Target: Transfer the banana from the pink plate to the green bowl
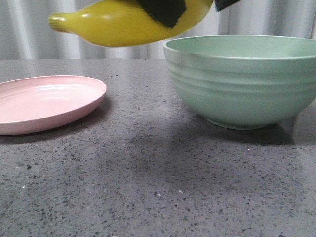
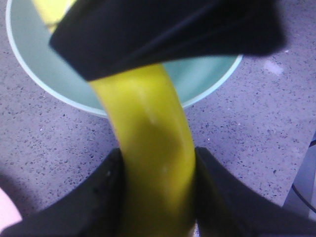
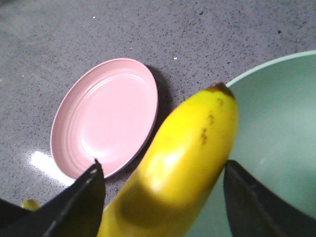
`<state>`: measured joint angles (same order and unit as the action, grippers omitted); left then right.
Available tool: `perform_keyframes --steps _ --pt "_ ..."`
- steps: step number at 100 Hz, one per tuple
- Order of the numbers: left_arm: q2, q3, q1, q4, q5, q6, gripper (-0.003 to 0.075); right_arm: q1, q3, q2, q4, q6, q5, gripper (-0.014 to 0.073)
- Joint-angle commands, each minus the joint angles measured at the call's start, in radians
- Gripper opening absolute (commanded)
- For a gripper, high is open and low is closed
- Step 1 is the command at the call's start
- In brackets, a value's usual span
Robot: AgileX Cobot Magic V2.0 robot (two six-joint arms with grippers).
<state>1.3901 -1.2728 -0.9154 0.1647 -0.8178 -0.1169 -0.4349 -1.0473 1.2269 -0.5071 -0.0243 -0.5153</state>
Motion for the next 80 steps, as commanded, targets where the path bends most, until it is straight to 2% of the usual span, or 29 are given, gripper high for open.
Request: perform_keyframes --steps 1,11,18,25,38,47,64,72,80 --pt "-0.036 -0.037 -0.007 0.023 0.064 -0.003 -0.0020 -0.009 -0.042 0.005 -0.042 -0.010 0.084 0.0426" --pt "-0.036 -0.037 -0.007 0.023 0.064 -0.003 -0.0020 -0.013 -0.042 0.021 -0.046 -0.010 0.092 0.0424" --pt "-0.036 -0.037 -0.007 0.023 0.064 -0.003 -0.0020 -0.013 -0.042 0.023 -0.046 -0.010 0.092 0.0386" --pt "-0.036 -0.037 -0.007 0.023 0.064 -0.003 -0.0020 -0.013 -0.042 0.023 -0.046 -0.010 0.091 0.0295" --pt "-0.036 -0.037 -0.007 0.023 0.069 -0.003 0.0003 -0.013 -0.042 0.023 -0.046 -0.010 0.091 0.0060" --pt "-0.036 -0.037 -0.007 0.023 0.069 -0.004 0.0119 -0.013 -0.042 0.023 -0.046 -0.010 0.096 -0.0074" --pt "-0.039 -0.037 -0.007 -0.012 0.060 -0.007 0.0407 -0.013 -0.042 0.021 -0.046 -0.010 0.117 -0.0070" --pt "-0.051 -0.037 -0.007 -0.022 0.053 -0.007 0.0481 -0.011 -0.042 0.010 -0.046 -0.010 0.155 -0.0070" --pt "-0.068 -0.037 -0.007 -0.025 0.051 -0.007 0.0485 -0.009 -0.044 -0.007 -0.046 -0.010 0.204 -0.0070"
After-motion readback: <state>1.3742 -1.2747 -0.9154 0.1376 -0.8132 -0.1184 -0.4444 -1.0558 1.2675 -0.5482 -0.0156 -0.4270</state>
